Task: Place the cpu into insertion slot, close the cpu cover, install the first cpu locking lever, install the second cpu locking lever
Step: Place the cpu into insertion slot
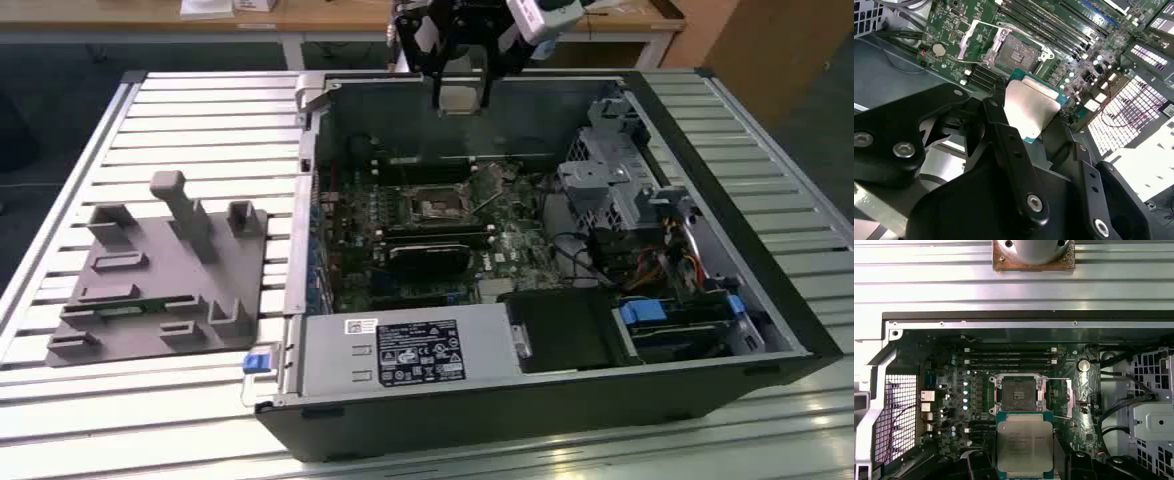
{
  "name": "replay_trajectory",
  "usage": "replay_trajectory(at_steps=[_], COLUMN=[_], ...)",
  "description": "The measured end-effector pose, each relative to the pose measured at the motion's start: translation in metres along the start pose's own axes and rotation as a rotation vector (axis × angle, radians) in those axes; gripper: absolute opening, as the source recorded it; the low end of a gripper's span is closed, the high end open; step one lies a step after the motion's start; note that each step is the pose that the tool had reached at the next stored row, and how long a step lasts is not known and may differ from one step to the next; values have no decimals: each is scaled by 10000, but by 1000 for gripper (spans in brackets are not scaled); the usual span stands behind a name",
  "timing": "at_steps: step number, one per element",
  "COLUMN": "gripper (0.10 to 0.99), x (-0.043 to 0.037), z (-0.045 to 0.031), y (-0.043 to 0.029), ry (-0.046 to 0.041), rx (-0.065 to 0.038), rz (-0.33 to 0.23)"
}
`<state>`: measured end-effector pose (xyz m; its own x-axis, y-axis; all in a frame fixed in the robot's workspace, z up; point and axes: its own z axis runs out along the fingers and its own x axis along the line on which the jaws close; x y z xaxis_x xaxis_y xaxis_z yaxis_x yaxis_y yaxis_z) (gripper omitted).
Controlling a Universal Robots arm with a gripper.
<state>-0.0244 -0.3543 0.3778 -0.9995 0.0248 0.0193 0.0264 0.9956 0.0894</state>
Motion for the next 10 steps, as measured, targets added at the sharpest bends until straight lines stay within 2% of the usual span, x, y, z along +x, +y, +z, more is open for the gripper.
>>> replay_trajectory(at_steps=[10], gripper=[537], x=[0], z=[0], y=[0], ry=[0], rx=[1], rz=[3])
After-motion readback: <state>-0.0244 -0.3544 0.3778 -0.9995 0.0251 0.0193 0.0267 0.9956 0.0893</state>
